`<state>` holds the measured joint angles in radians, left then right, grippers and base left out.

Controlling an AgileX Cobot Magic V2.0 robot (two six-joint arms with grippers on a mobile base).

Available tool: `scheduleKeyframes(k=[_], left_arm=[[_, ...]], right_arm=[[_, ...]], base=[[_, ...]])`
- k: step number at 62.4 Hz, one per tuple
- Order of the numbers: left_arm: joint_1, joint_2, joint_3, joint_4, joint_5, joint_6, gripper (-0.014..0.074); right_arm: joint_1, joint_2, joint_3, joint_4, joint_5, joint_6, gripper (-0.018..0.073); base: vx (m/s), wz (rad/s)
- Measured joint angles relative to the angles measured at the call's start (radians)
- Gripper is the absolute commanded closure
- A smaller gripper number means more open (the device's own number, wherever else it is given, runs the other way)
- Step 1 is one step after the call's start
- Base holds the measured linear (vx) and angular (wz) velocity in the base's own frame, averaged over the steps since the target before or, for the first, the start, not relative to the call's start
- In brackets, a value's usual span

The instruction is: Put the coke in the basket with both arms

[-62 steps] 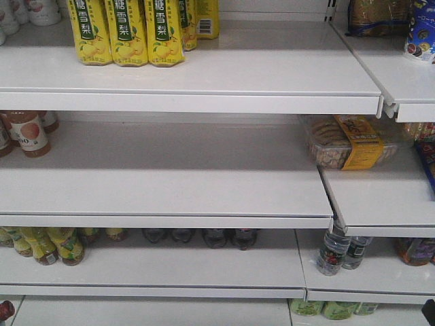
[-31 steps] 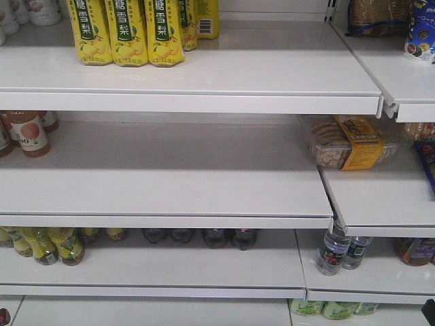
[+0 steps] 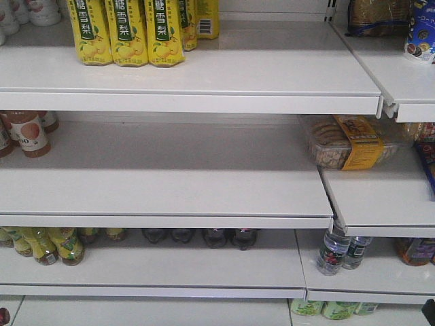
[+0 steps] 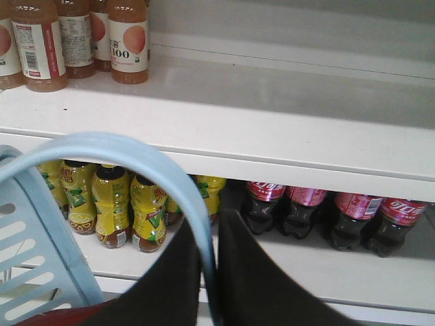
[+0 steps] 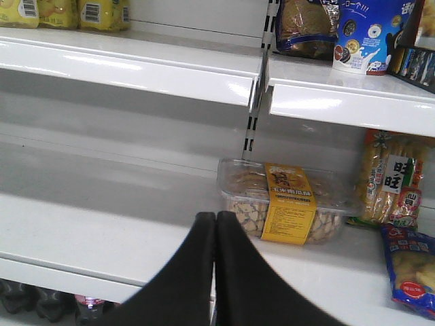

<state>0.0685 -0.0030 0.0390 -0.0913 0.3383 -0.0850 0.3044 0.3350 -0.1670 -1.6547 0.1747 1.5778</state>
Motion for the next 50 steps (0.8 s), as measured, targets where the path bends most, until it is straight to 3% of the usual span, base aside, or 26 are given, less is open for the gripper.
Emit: scheduleKeyframes(k=[50], left_arm=[[0.0, 0.0, 0.0, 0.0, 0.0, -0.006, 0.0601]], right_arm=[[0.0, 0.0, 0.0, 0.0, 0.0, 0.0, 0.0569]], base=[[0.0, 0.0]])
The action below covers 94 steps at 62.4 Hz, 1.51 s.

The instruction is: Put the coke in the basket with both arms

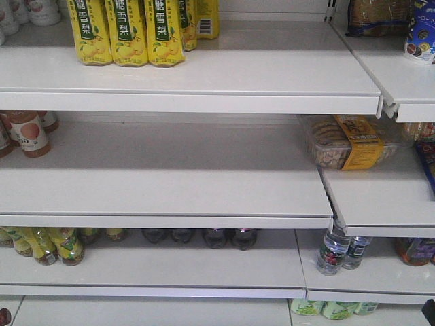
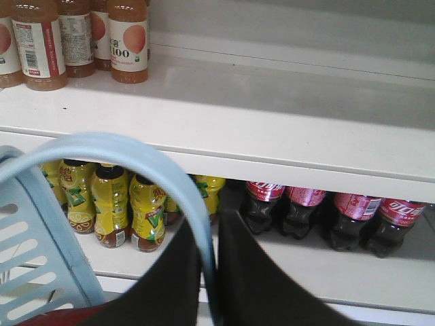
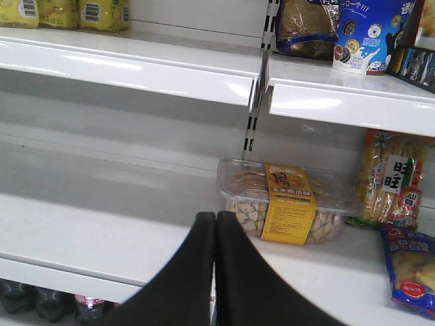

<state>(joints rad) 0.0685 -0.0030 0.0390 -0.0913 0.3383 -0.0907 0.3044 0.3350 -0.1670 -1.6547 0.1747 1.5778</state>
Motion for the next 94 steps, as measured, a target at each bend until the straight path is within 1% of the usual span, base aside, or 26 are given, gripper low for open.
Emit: scheduleKeyframes(k=[78, 83, 87, 90, 94], left_arm=[[0.0, 0.0, 0.0, 0.0, 0.0, 0.0, 0.0601], [0.0, 0.0, 0.0, 0.0, 0.001, 0.0, 0.0601], [0.0, 0.0, 0.0, 0.0, 0.001, 0.0, 0.0601], [0.0, 0.0, 0.0, 0.0, 0.001, 0.0, 0.0601], [0.0, 0.0, 0.0, 0.0, 0.001, 0.0, 0.0601]], right_arm=[[0.0, 0.001, 0.0, -0.009, 0.002, -0.002, 0.0569], [0.0, 0.005, 0.0, -0.012, 0.007, -0.019, 0.0569], [0.0, 0.009, 0.0, 0.007, 0.009, -0.062, 0.0569], [0.0, 0.009, 0.0, 0.047, 0.017, -0.122, 0.0569], [0.0, 0.009, 0.0, 0.135, 0.043, -0.216, 0.0569]], base=[[0.0, 0.0], [0.0, 0.0], [0.0, 0.0], [0.0, 0.0], [0.0, 0.0]])
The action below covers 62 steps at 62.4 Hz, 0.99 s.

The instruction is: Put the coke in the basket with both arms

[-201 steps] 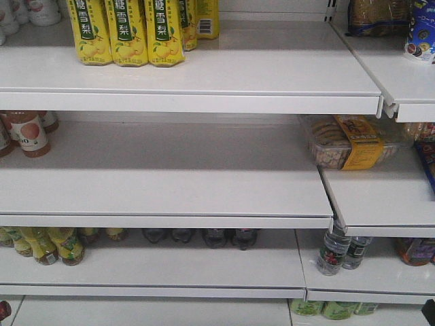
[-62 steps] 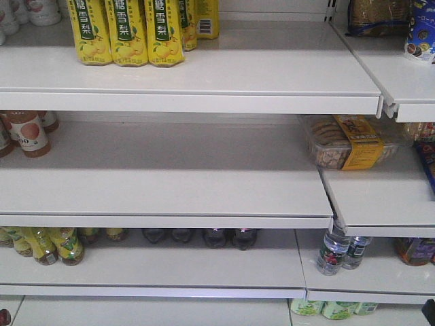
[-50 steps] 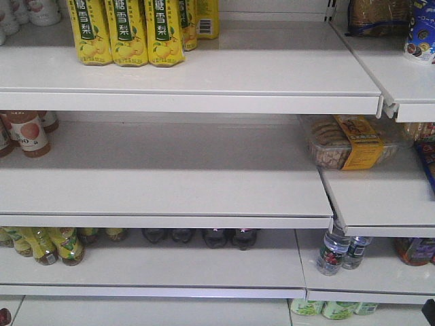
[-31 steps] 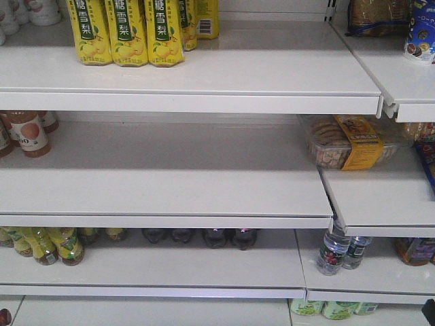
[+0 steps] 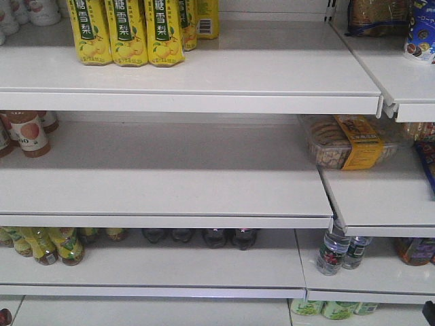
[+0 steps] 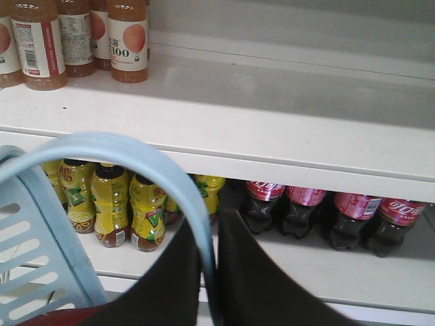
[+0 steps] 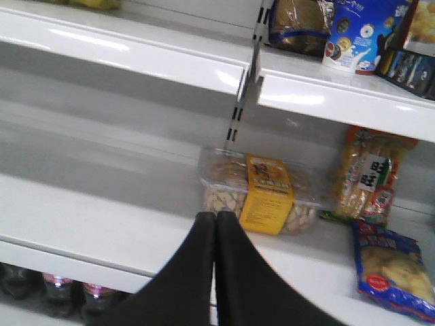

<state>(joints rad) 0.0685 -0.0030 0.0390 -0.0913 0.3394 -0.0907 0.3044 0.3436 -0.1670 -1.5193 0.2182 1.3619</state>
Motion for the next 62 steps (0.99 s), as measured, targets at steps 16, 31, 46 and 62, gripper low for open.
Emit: scheduleKeyframes(k=[16, 31, 46, 62], left_arm=[[0.0, 0.0, 0.0, 0.0, 0.0, 0.0, 0.0601], [0.0, 0.0, 0.0, 0.0, 0.0, 0.0, 0.0601], [0.0, 0.0, 0.0, 0.0, 0.0, 0.0, 0.0601], [0.0, 0.0, 0.0, 0.0, 0.0, 0.0, 0.0601]], right_arm=[[0.0, 0.0, 0.0, 0.529, 0.106, -0.606, 0.0569], [-0.015, 0.0, 0.0, 0.972, 0.091, -1.174, 0.0569], [-0.137, 0.0, 0.0, 1.36, -0.011, -1.522, 0.0569], [-0.218, 0.0, 0.0, 1.753, -0.08, -1.871, 0.0569]], base=[[0.0, 0.0], [0.0, 0.0], [0.0, 0.0], [0.0, 0.0]])
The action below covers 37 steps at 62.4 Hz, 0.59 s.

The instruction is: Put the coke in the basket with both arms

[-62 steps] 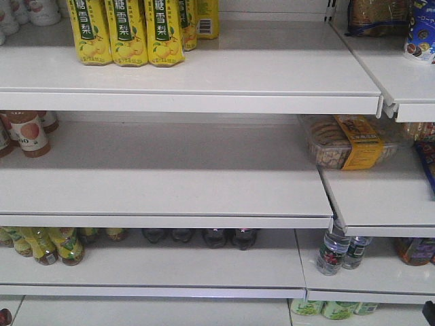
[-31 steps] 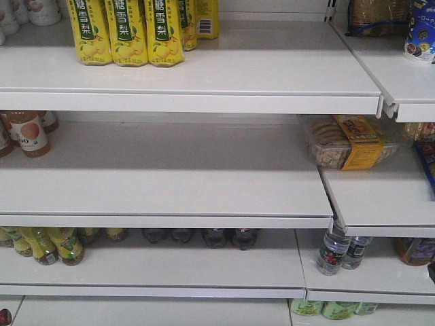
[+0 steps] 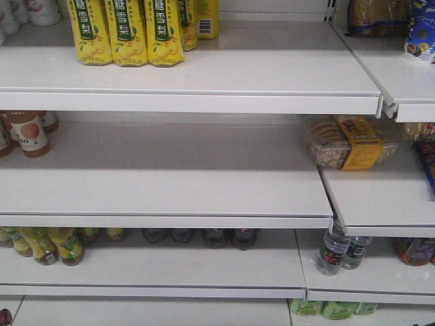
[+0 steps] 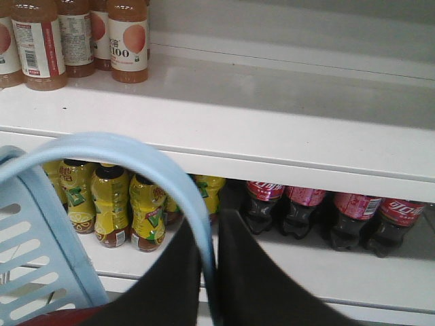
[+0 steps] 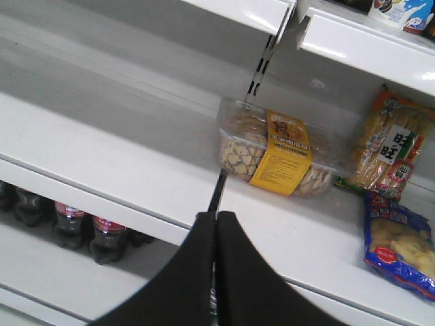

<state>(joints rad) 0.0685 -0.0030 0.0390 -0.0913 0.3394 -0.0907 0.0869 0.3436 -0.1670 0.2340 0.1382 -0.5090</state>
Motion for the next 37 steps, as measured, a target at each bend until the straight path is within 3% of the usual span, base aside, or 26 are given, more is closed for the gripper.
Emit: scheduleKeyframes(k=[7, 17, 25, 37], left_arm=[[0.0, 0.0, 0.0, 0.0, 0.0, 0.0, 0.0601], [0.0, 0.0, 0.0, 0.0, 0.0, 0.0, 0.0601], [0.0, 0.0, 0.0, 0.0, 0.0, 0.0, 0.0601], [0.0, 0.0, 0.0, 0.0, 0.0, 0.0, 0.0601]], right_arm=[[-0.001, 0.0, 0.0, 0.051, -0.011, -0.057, 0.0569], [-0.001, 0.0, 0.015, 0.058, -0.053, -0.059, 0.0569], [-0.001, -0.009, 0.092, 0.015, -0.193, 0.059, 0.0569], [-0.001, -0.099, 0.193, -0.203, -0.313, 0.271, 0.0569]], base=[[0.0, 0.0], [0.0, 0.0], [0.0, 0.0], [0.0, 0.0]])
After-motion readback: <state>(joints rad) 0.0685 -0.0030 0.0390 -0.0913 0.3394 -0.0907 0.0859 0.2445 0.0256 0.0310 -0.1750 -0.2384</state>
